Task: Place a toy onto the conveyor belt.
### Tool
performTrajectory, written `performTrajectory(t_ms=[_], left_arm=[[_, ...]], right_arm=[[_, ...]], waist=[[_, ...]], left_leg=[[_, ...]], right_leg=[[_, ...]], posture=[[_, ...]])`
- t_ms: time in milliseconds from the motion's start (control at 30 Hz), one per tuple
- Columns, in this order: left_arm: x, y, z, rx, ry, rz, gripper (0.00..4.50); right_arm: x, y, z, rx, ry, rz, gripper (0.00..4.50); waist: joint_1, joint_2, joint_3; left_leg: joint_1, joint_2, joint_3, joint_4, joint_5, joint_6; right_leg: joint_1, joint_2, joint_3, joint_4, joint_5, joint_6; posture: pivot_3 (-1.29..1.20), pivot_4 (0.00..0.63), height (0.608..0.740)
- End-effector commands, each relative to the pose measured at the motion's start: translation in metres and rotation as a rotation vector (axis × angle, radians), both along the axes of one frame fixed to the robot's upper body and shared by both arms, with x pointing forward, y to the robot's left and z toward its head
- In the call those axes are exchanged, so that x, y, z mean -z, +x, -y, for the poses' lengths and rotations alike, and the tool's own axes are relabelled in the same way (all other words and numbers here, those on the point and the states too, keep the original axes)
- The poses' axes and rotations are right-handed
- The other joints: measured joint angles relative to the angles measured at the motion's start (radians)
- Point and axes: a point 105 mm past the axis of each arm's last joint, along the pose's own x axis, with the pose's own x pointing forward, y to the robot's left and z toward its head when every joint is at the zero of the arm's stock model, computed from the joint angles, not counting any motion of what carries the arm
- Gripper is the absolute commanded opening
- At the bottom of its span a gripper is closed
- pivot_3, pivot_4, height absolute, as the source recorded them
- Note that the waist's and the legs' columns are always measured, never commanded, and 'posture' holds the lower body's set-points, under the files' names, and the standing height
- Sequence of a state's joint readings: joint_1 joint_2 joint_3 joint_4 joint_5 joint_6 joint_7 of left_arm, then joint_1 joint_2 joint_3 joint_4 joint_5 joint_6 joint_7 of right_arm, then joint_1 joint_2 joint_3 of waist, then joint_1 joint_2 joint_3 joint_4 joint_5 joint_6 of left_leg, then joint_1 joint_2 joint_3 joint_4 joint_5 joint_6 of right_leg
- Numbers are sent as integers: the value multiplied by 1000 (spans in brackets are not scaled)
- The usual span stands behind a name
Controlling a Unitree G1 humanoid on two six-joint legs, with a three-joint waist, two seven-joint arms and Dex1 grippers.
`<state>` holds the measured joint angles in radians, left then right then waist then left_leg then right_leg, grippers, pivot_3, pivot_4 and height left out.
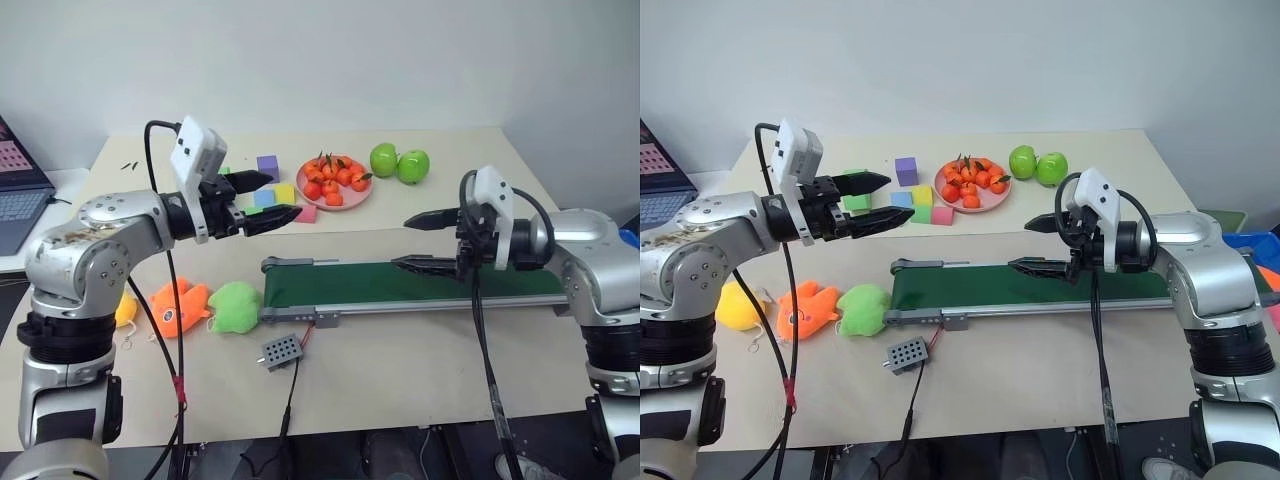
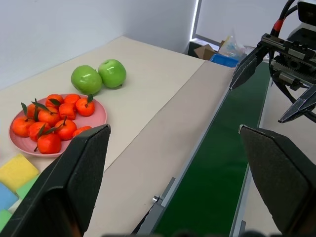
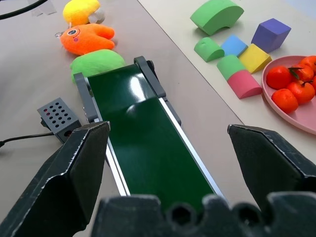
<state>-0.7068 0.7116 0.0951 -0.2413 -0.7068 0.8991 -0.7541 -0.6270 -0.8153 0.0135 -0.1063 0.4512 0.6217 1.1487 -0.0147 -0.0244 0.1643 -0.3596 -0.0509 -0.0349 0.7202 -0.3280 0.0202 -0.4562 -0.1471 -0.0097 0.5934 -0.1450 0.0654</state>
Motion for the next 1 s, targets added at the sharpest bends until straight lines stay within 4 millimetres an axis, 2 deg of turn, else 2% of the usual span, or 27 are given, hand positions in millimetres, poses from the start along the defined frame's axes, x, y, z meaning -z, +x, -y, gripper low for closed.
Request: performTrajectory(t_ms=[33, 200, 267, 333, 433, 500, 567, 633, 700, 767, 933, 1000], left_arm=[[-4, -3, 0, -11, 31, 47, 4442], [-6, 1, -1, -18, -26, 37, 4442], [-16, 10, -17, -78, -144, 14, 4442], [-17, 21, -51, -212, -217, -21, 4442], [-18, 25, -97, -350, -411, -105, 4442], [-4, 25, -140, -482, -552, -203, 4442], [14, 15, -175, -583, -680, -294, 4442], [24, 7, -194, -639, -761, -354, 4442], [33, -5, -222, -693, -972, -424, 4442], [39, -25, -254, -726, -1187, -428, 4442], [77, -81, -305, -944, -1309, -430, 4442], [85, -96, -311, -985, -1335, -439, 4442]], right_arm=[[-12, 0, 0, -8, -1, 53, 4500], [-8, 1, 0, -6, -6, 45, 4500], [-7, 1, -2, -11, -3, 40, 4500], [-5, 1, -4, -19, -1, 34, 4500], [-4, 2, -6, -34, -2, 31, 4500], [-4, 4, -10, -53, -10, 33, 4500], [-6, 5, -15, -82, -12, 35, 4500], [-7, 6, -19, -104, -12, 36, 4500], [-8, 8, -23, -132, -13, 32, 4500], [-7, 12, -26, -150, -19, 28, 4500], [-5, 19, -39, -214, -25, 18, 4500], [-4, 20, -42, -237, -29, 15, 4500]], waist=[[0, 0, 0], [0, 0, 0], [1, 0, 0], [-6, 0, 0], [-14, 0, 0], [-19, 0, 0], [-30, 0, 0], [-30, -1, 0], [-28, -2, 1], [-28, -3, 1], [-35, -3, 1], [-32, -3, 1]], left_leg=[[0, 0, 0, 0, 0, 0], [0, 0, 0, 0, 0, 0], [0, 0, 0, 0, 0, 0], [0, 0, 0, 0, 0, 0], [1, 0, 0, 0, 0, 0], [1, 0, 0, 0, 0, 0], [2, 0, 0, 0, 0, 0], [4, 0, 0, -2, 0, 0], [4, 0, 0, -2, 0, -1], [4, 0, -1, -2, 0, -1], [5, 0, -1, -5, 0, -2], [6, 0, 0, -7, 0, -3]], right_leg=[[0, 0, 0, 0, 0, 0], [0, 0, 0, 0, 0, 0], [0, 0, 0, 0, 0, 0], [0, 0, 0, 0, 0, 0], [0, 0, 0, 1, 0, 0], [0, 0, 0, 1, 0, 0], [0, 0, 0, 1, 0, 0], [0, 0, 1, 1, 0, 0], [0, 0, 0, 1, 0, 0], [0, 0, 0, 1, 0, 0], [-1, -1, 0, 1, 0, 0], [-2, -1, 0, 1, 0, 0]], posture=[[0, 150, 739], [0, 150, 739], [0, 150, 739], [0, 150, 739], [0, 150, 739], [0, 150, 739], [0, 150, 739], [0, 150, 739], [0, 150, 739], [0, 150, 739], [0, 150, 739], [0, 150, 739]])
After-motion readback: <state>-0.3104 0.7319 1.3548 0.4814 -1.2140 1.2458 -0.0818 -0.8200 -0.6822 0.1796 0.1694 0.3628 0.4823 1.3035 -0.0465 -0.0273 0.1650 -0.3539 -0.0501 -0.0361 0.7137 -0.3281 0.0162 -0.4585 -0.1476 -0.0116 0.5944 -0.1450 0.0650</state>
